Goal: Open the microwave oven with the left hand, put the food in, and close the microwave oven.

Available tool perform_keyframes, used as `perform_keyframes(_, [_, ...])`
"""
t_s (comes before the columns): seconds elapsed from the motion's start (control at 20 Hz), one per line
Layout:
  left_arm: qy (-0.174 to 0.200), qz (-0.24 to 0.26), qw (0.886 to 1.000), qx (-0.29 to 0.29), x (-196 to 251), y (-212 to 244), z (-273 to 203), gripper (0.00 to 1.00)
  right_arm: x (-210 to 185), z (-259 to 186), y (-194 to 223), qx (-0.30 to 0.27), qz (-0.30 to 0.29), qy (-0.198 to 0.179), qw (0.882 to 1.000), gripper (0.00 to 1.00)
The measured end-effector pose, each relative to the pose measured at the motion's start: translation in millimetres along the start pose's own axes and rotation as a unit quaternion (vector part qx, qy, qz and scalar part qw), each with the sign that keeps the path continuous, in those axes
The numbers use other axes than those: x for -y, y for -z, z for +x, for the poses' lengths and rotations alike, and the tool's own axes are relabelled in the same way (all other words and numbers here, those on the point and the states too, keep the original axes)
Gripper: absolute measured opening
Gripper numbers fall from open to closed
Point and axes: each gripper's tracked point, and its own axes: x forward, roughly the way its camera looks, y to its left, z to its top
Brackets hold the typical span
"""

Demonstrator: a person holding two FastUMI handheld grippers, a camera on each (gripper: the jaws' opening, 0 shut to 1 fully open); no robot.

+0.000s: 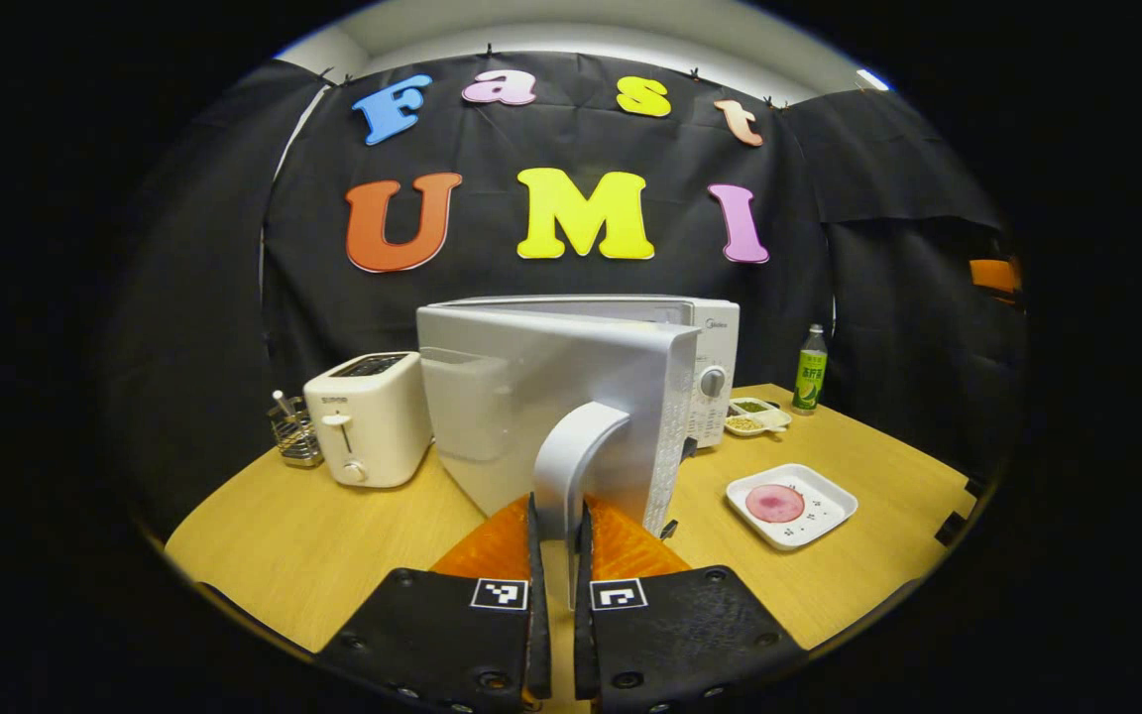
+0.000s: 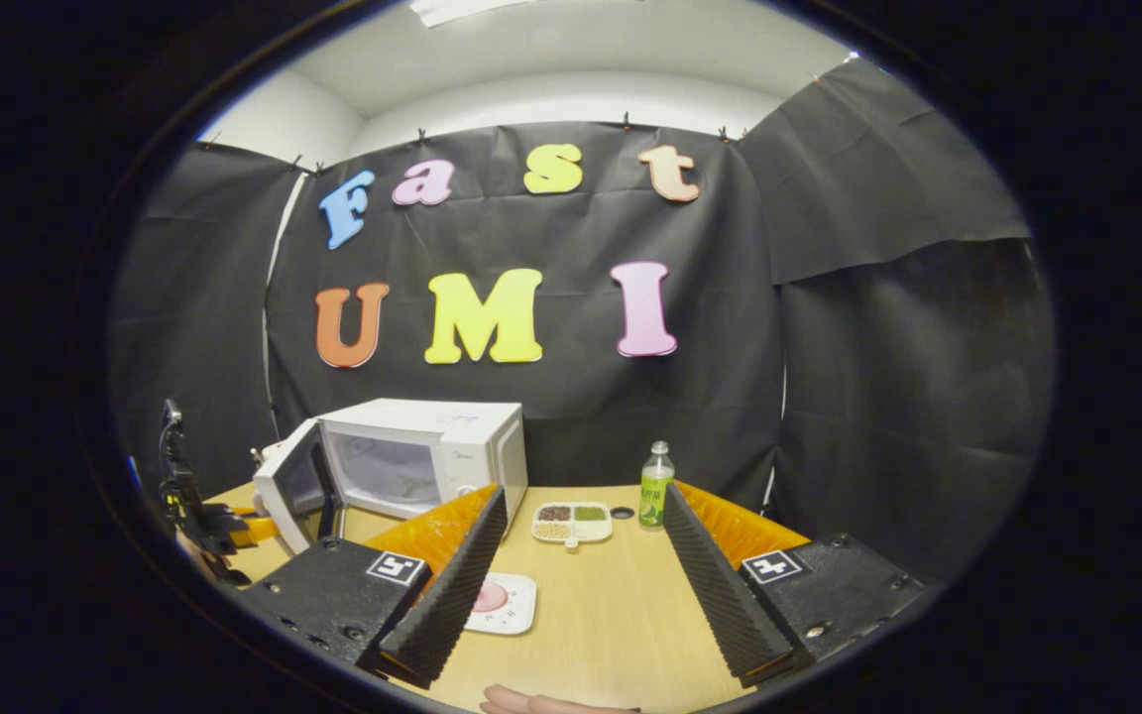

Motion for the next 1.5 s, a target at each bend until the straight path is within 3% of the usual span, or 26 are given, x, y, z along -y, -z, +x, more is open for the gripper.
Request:
perform_keyframes(0.05, [-0.012,0.0,1.0,-0.007,-14,5,-9,0.15,-3,-1,2,-0.002,-0.003,-0.002,1.0,0.93])
perform_keyframes(0.15, [-0.05,0.0,0.999,-0.02,-40,12,-36,0.17,-7,-4,7,-0.005,-0.007,-0.004,1.0,0.93])
perform_keyframes(0.2, [-0.074,-0.003,0.997,-0.022,-55,14,-47,0.17,-9,-4,9,-0.008,-0.009,-0.005,1.0,1.0])
perform_keyframes(0.25, [-0.097,-0.01,0.995,-0.026,-65,14,-65,0.12,-11,-3,10,-0.01,-0.011,-0.007,1.0,0.92])
perform_keyframes(0.3, [-0.115,-0.02,0.993,-0.026,-73,13,-78,0.37,-12,-2,11,-0.012,-0.013,-0.007,1.0,1.0])
perform_keyframes(0.35, [-0.128,-0.028,0.991,-0.027,-77,9,-90,0.69,-12,1,11,-0.014,-0.015,-0.006,1.0,0.93])
perform_keyframes(0.4, [-0.143,-0.029,0.989,-0.021,-81,3,-101,0.6,-11,4,10,-0.017,-0.017,-0.004,1.0,0.93])
perform_keyframes(0.5, [-0.141,-0.039,0.989,0.001,-72,-17,-115,0.7,-7,12,12,-0.027,-0.017,0.001,0.999,0.93])
perform_keyframes(0.55, [-0.132,-0.045,0.99,0.007,-62,-26,-121,0.81,-6,17,14,-0.031,-0.018,0.003,0.999,1.0])
perform_keyframes(0.6, [-0.125,-0.052,0.991,0.013,-53,-34,-126,0.86,-5,23,15,-0.038,-0.02,0.006,0.999,0.93])
perform_keyframes(0.65, [-0.119,-0.056,0.991,0.021,-45,-45,-132,0.81,-3,29,18,-0.046,-0.023,0.009,0.999,1.0])
perform_keyframes(0.7, [-0.122,-0.056,0.99,0.029,-39,-56,-137,0.84,-1,35,22,-0.055,-0.024,0.011,0.998,1.0])
perform_keyframes(0.75, [-0.125,-0.056,0.99,0.042,-35,-68,-139,0.98,-1,42,25,-0.064,-0.025,0.011,0.998,1.0])
perform_keyframes(0.8, [-0.122,-0.054,0.989,0.057,-28,-82,-142,0.98,-1,49,29,-0.074,-0.027,0.007,0.997,0.93])
perform_keyframes(0.9, [-0.117,-0.045,0.989,0.081,-15,-105,-146,0.97,-13,68,36,-0.093,-0.026,-0.02,0.995,0.93])
perform_keyframes(0.95, [-0.119,-0.043,0.988,0.09,-11,-114,-145,0.97,-14,79,44,-0.107,-0.029,-0.029,0.993,1.0])
perform_keyframes(1.0, [-0.121,-0.042,0.987,0.096,-9,-121,-145,0.97,-13,90,53,-0.126,-0.035,-0.033,0.991,0.92])
perform_keyframes(1.05, [-0.12,-0.041,0.987,0.101,-4,-127,-145,0.97,-14,101,63,-0.148,-0.039,-0.039,0.987,0.93])
perform_keyframes(1.1, [-0.118,-0.038,0.987,0.102,1,-130,-145,0.97,-15,111,74,-0.173,-0.04,-0.046,0.983,1.0])
perform_keyframes(1.15, [-0.12,-0.037,0.987,0.101,5,-132,-144,0.97,-14,120,90,-0.207,-0.041,-0.05,0.976,0.93])
perform_keyframes(1.25, [-0.127,-0.035,0.985,0.107,9,-139,-144,0.97,-19,134,127,-0.286,-0.041,-0.069,0.955,0.97])
perform_keyframes(1.3, [-0.128,-0.035,0.985,0.112,12,-141,-143,0.97,-21,137,143,-0.324,-0.039,-0.08,0.942,0.97])
perform_keyframes(1.35, [-0.128,-0.036,0.984,0.116,14,-142,-142,0.97,-25,137,159,-0.356,-0.029,-0.093,0.929,0.87])
perform_keyframes(1.4, [-0.128,-0.037,0.984,0.12,16,-145,-141,0.97,-29,138,173,-0.386,-0.019,-0.106,0.916,0.93])
perform_keyframes(1.5, [-0.128,-0.038,0.982,0.134,16,-151,-139,0.97,-37,137,206,-0.448,0.012,-0.124,0.885,0.89])
